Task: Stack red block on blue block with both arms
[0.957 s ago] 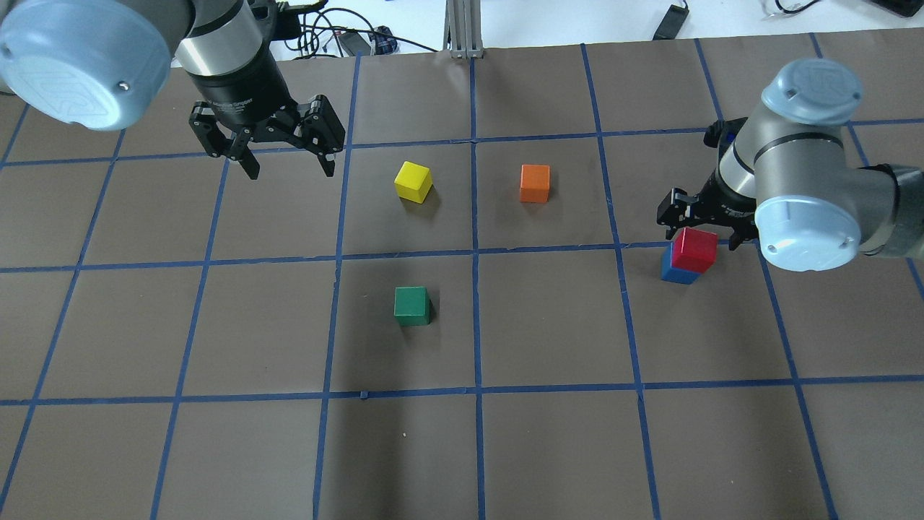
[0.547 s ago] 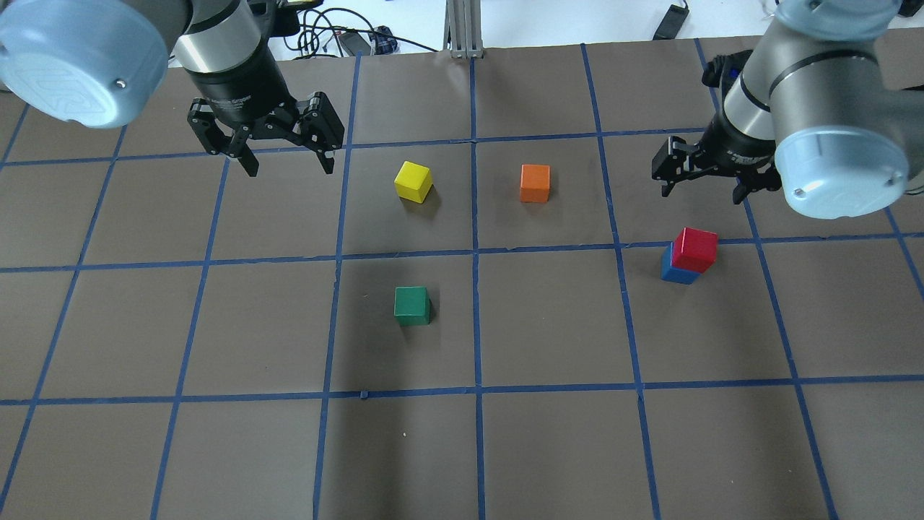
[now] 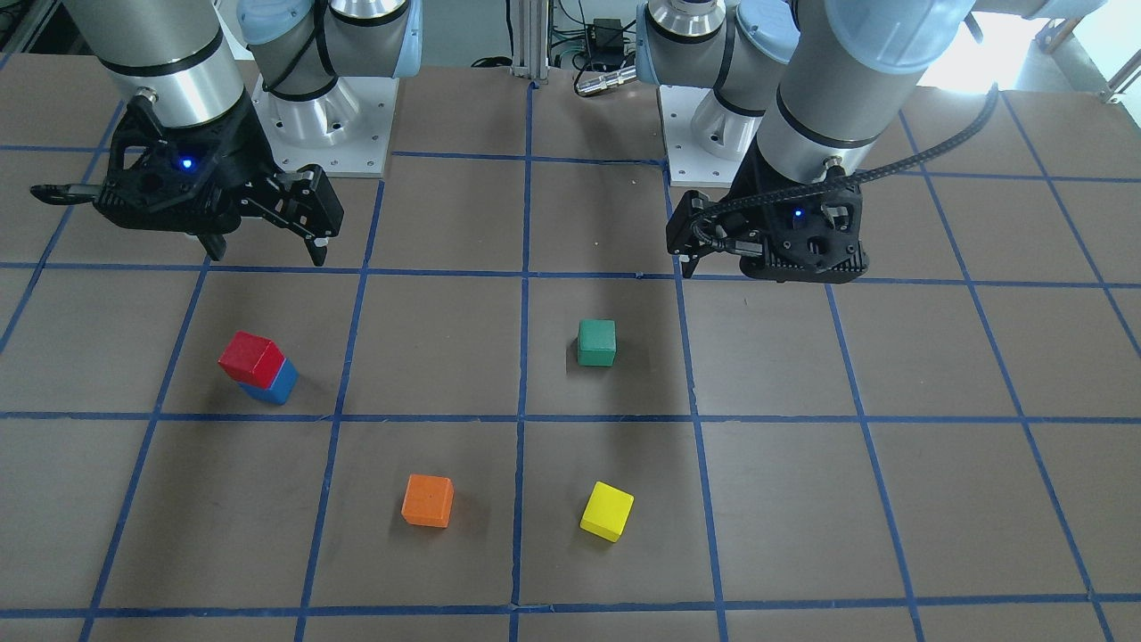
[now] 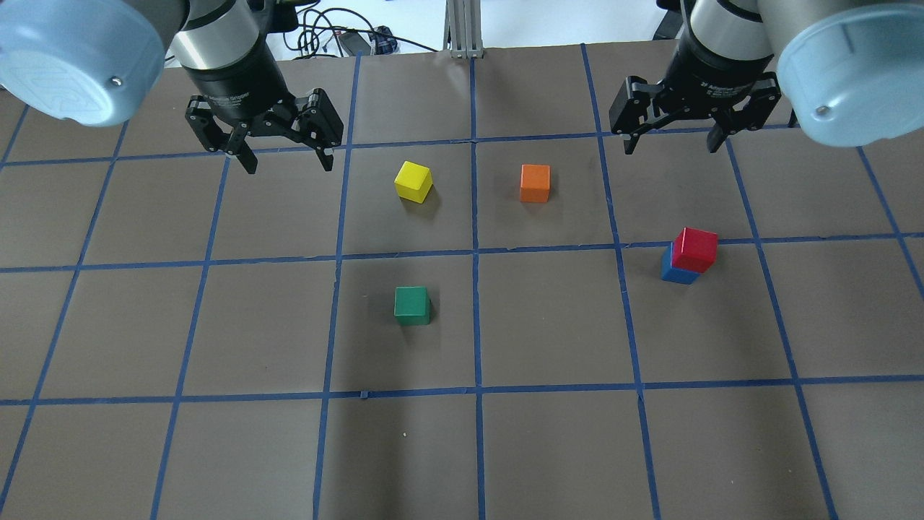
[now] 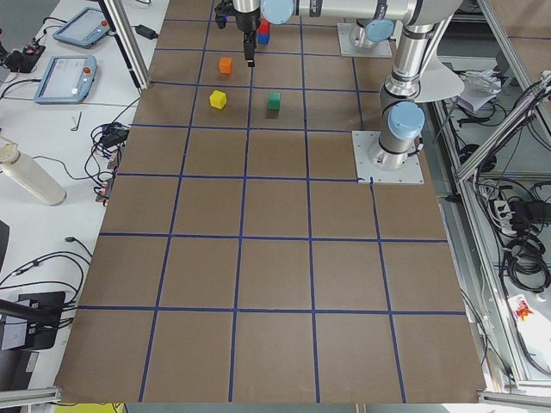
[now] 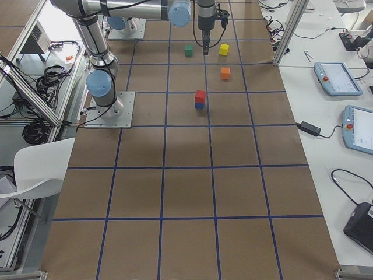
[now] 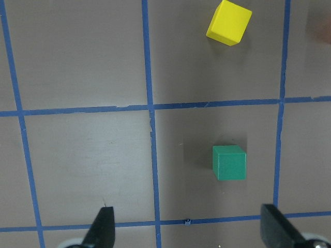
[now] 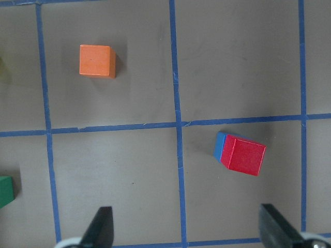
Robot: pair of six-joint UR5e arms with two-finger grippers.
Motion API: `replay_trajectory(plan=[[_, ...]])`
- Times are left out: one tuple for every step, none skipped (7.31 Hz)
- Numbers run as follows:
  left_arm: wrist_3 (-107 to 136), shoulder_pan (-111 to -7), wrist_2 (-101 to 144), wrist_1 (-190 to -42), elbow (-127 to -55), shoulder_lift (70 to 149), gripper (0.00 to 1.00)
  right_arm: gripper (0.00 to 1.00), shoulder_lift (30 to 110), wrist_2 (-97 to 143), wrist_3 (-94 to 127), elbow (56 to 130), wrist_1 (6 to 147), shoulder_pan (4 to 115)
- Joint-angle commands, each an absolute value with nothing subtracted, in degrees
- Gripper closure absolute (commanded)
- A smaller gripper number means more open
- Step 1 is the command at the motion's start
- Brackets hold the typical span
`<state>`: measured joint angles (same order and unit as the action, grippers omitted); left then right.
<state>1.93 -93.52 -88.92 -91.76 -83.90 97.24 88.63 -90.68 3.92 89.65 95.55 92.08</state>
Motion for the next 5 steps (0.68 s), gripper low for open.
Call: replay_trajectory(plan=[[1.9, -93.5, -88.9, -91.8, -83.5, 96.8, 0.00, 0.00, 88.9, -90.5, 4.7, 90.0, 94.7, 92.7], [1.9, -93.5, -88.9, -91.7, -83.0, 97.0, 0.00, 0.00, 88.8, -90.3, 4.7, 90.2, 94.9, 93.7], [1.9, -93.5, -89.0, -88.7, -80.2, 98.5, 0.00, 0.00, 87.9, -88.2, 5.1, 90.2, 94.7, 94.9], [1.8, -93.5, -88.9, -90.1, -80.2, 97.7, 0.00, 0.00, 87.9, -88.2, 5.1, 89.9, 94.4, 95.0], [1.9, -93.5, -88.9, -90.3, -80.8, 97.5, 0.00, 0.00, 88.2, -88.3, 5.3, 90.3, 94.2, 95.0]])
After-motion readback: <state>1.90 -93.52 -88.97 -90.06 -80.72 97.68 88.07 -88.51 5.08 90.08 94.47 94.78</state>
